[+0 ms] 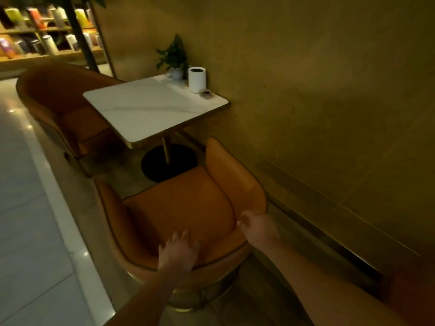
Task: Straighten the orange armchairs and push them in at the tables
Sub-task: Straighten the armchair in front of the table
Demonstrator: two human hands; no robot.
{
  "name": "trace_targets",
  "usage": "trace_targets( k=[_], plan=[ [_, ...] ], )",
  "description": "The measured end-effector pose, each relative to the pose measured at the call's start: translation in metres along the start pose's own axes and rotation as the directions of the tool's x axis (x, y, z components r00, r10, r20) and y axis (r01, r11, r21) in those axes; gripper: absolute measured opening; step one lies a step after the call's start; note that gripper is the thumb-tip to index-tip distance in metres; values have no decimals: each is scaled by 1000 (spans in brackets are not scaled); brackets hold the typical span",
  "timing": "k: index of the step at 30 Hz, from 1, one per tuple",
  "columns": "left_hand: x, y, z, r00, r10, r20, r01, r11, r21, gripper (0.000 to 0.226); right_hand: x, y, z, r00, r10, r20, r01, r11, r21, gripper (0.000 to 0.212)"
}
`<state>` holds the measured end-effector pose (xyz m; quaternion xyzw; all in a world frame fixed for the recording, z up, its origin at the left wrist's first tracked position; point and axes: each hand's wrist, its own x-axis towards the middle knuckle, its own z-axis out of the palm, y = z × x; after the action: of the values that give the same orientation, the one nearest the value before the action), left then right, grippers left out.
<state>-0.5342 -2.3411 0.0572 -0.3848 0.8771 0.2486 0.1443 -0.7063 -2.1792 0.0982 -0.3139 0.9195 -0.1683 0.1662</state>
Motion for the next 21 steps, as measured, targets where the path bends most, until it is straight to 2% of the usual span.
trace_targets(
  k=[2, 6, 9, 11, 13, 15, 21],
  plan=[
    [16, -11, 14, 997, -52, 50, 53, 999, -10, 61, 25, 0, 13, 997, -56, 58, 58, 998, -34, 45],
    [29, -23, 43, 990, -72, 120, 64, 996, 67, 53, 61, 15, 33, 971, -153, 184, 177, 977, -121, 49],
    [25, -17, 59, 992, -123, 35, 120, 990, 75, 65, 72, 37, 40, 957, -148, 249, 187, 972, -142, 74],
    [21, -10, 64, 982, -176, -71, 179, 983, 44, 63, 72, 53, 46, 957, -180, 225, 219, 962, -161, 73],
    [19, -4, 66, 965, -210, -155, 212, 977, -5, 56, 69, 63, 51, 954, -256, 154, 280, 947, -156, 54],
    [18, -1, 65, 953, -212, -215, 213, 977, -15, 54, 67, 68, 54, 943, -322, 88, 331, 936, -121, 44],
    [24, 1, 63, 929, -185, -321, 174, 983, -65, 53, 71, 82, 58, 923, -380, 55, 383, 921, -72, 54]
  ],
)
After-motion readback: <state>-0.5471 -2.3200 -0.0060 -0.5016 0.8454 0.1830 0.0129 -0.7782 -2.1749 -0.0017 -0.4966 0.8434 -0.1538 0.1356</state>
